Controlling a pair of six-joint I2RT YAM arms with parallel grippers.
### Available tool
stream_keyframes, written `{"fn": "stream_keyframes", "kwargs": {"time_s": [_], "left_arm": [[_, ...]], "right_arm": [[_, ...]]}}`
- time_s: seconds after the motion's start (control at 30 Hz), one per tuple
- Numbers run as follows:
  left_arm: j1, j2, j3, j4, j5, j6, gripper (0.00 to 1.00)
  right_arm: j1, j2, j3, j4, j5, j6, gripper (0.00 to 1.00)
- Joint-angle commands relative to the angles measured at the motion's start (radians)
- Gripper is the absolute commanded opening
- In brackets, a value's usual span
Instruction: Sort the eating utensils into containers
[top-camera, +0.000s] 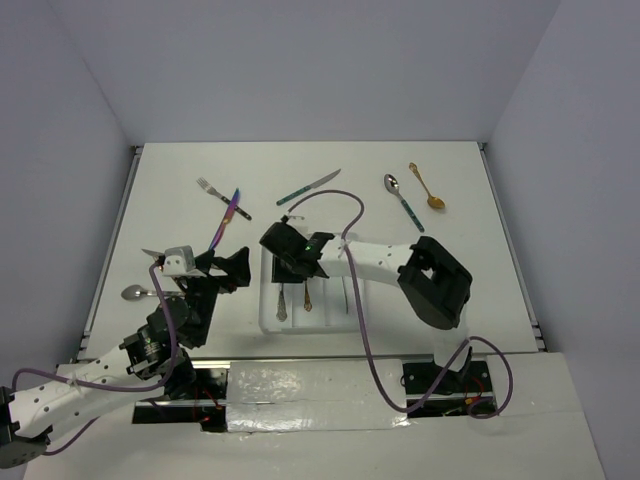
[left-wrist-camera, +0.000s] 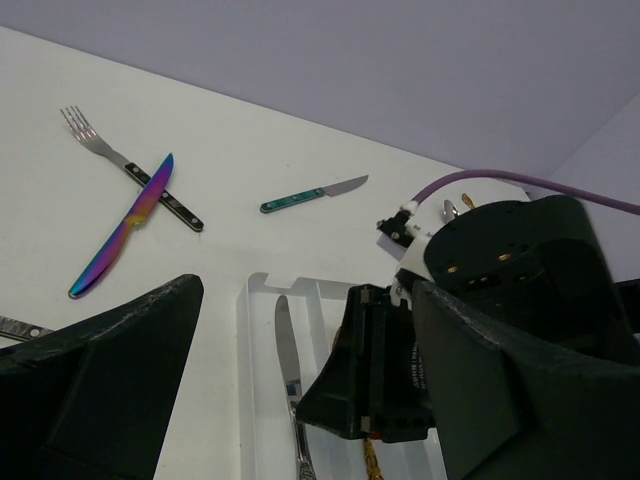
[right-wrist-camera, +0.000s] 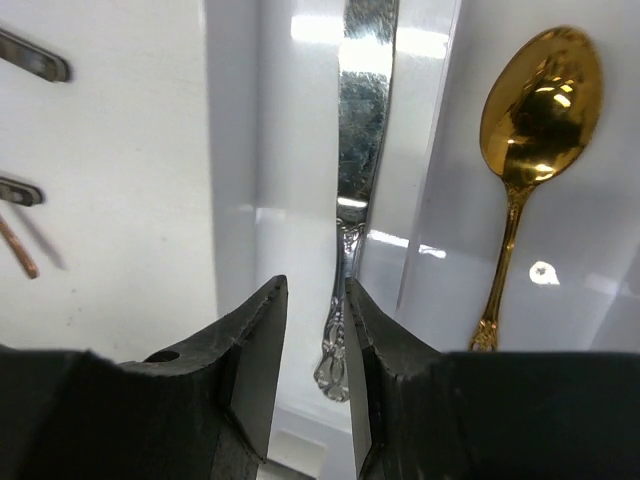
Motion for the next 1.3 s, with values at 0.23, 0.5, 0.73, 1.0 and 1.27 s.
{"fn": "stream_keyframes", "kwargs": {"time_s": [0.23, 0.5, 0.73, 1.0, 1.27], "left_arm": [[-0.004, 0.034, -0.015, 0.106, 0.015, 0.039, 0.99], [0.006, 0.282, 0.060, 0.136, 0.144, 0.112, 0.99], [0.085, 0.467, 0.272, 0.091, 0.479, 0.048, 0.99], [0.470, 0.851, 0.725, -0.243, 0.797, 0.196, 0.91], [0.821, 1.150, 1.049, -0.675, 0.905, 0.395, 0.91]], "right_arm": [[-0.009, -0.308, 0.010, -0.133, 0.228, -0.159, 0.35], [-0.024, -0.690, -0.419, 0.120, 0.243, -0.300, 0.32], [-0.021, -1.157, -0.744, 0.552, -0.067, -0.448, 0.46], [-0.021, -1.198, -0.798, 0.574, -0.053, -0.417, 0.59], [-0.020, -1.118, -0.807, 0.637, -0.111, -0.408, 0.56]]}}
